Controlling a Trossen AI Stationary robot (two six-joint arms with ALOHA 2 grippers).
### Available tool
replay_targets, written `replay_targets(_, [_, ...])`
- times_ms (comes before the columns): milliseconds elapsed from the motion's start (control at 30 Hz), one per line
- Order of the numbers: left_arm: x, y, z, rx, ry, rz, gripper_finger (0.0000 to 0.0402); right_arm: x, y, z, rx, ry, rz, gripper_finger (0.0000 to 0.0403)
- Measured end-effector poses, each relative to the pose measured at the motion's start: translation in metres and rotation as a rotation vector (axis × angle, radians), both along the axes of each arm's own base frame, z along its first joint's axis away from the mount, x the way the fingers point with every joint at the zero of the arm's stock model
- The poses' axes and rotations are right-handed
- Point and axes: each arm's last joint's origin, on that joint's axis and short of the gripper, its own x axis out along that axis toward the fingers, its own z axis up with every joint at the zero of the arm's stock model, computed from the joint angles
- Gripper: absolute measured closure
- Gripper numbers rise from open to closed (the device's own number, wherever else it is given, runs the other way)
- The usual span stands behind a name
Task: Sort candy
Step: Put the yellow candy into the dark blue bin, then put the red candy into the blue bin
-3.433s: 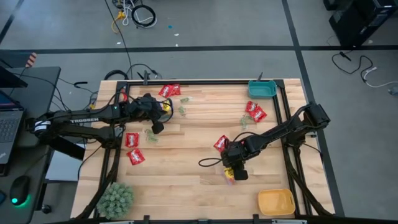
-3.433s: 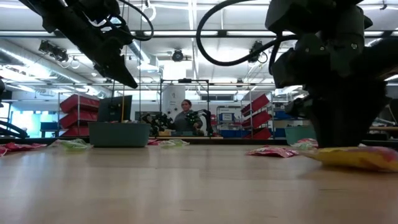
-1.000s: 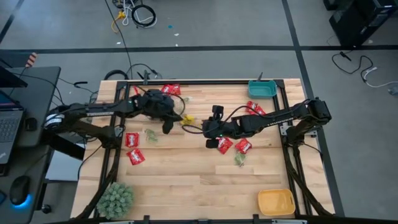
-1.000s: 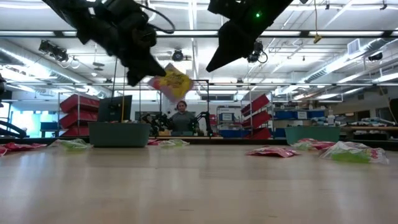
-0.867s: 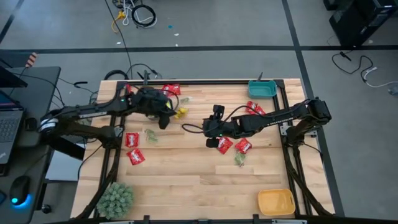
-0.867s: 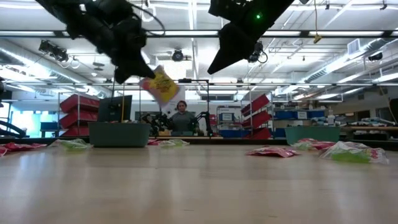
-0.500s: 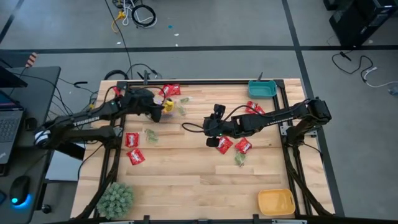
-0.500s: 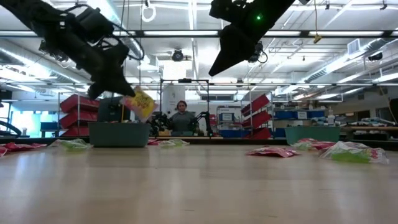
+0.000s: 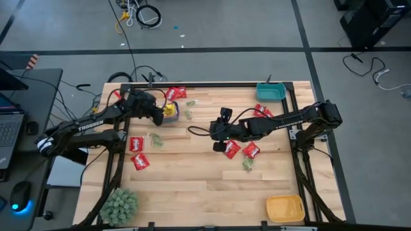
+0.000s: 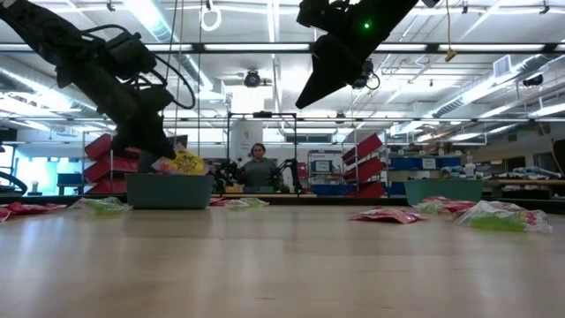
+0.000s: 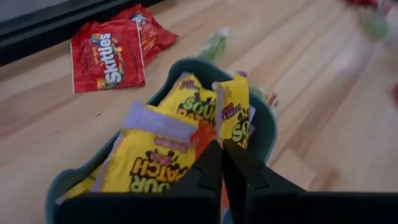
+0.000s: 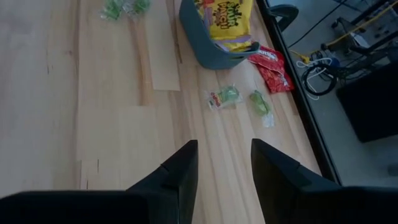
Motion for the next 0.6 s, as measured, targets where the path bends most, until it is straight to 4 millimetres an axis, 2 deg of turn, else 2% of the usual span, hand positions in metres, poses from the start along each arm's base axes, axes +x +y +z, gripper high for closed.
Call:
replay_targets(333, [-0.002,-0.001,0.0,0.06,0.095,-0.067,0.0271,0.0,0.0,0.0,0.001,-0.001,0.0,0.0261])
replay_targets(467, [-0.001,0.003,0.018,0.151,0.176,-0.057,0.0236,0.0,0.0,0.0,0.001,-0.001,0.0,0.0261])
replay_targets(600, [0.001,0.007,0.043,0.214,0.201,-0.064,0.0224,0.0,0.0,0.0,-0.001,0.001,0.002,0.0261])
